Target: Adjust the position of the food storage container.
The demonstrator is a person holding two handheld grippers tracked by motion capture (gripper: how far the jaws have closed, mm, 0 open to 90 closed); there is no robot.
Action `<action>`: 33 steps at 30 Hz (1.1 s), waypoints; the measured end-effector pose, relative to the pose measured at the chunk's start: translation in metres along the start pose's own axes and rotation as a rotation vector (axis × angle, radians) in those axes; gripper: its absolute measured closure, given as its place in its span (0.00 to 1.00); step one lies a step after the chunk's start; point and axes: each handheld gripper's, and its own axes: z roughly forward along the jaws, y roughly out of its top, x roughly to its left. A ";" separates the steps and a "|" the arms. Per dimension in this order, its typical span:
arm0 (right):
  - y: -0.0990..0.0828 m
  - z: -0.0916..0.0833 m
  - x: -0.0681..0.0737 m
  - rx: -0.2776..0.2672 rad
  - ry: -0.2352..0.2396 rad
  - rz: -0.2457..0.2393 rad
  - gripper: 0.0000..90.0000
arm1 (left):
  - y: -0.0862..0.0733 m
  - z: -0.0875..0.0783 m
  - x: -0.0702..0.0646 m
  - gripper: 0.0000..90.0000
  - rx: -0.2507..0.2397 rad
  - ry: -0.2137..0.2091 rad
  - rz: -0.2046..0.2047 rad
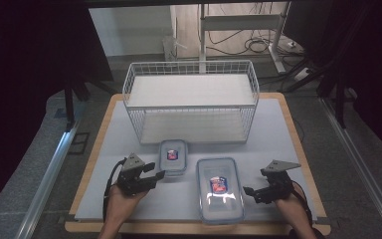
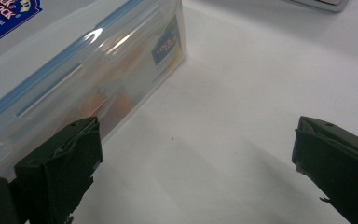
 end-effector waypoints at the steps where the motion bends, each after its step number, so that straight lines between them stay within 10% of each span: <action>1: 0.000 0.001 0.000 0.000 -0.001 -0.005 0.02 | 0.007 0.006 0.002 0.70 0.007 -0.009 -0.002; 7: 0.000 0.001 0.000 0.005 0.001 0.000 0.02 | 0.033 0.032 0.002 0.99 0.014 -0.060 0.001; 21: -0.002 0.006 0.000 0.030 0.025 -0.017 0.03 | 0.071 0.107 -0.014 1.00 0.153 -0.021 0.066; 33: -0.002 0.006 0.002 0.034 0.026 -0.028 0.03 | 0.067 0.105 -0.018 1.00 0.192 0.038 0.083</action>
